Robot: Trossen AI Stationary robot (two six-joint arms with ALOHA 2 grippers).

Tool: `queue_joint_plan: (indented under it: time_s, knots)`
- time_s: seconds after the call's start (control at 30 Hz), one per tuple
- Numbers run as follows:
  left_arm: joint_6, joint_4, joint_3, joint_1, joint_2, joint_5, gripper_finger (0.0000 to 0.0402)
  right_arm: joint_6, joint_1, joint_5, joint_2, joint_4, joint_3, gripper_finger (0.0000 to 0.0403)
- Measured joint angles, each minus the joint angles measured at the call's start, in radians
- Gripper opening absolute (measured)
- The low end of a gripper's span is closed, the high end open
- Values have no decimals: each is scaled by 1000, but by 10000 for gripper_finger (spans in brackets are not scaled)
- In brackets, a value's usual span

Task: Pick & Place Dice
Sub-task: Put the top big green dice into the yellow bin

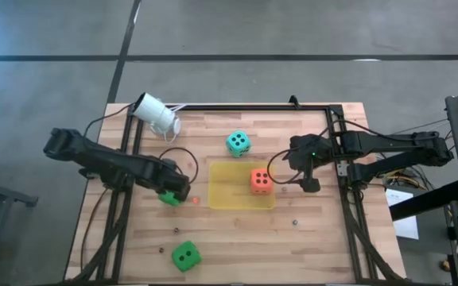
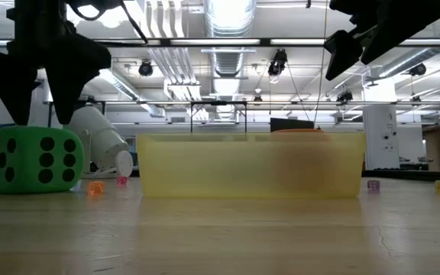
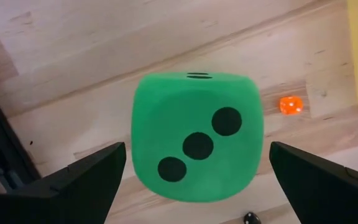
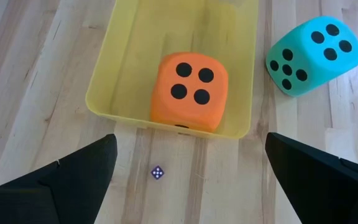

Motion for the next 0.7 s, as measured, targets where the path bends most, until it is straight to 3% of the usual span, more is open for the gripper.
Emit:
queue_joint_plan:
  time_s: [0.7]
  knots:
    - [39, 30, -3, 0, 44, 34, 400, 0, 0, 0, 0, 6, 0, 400]
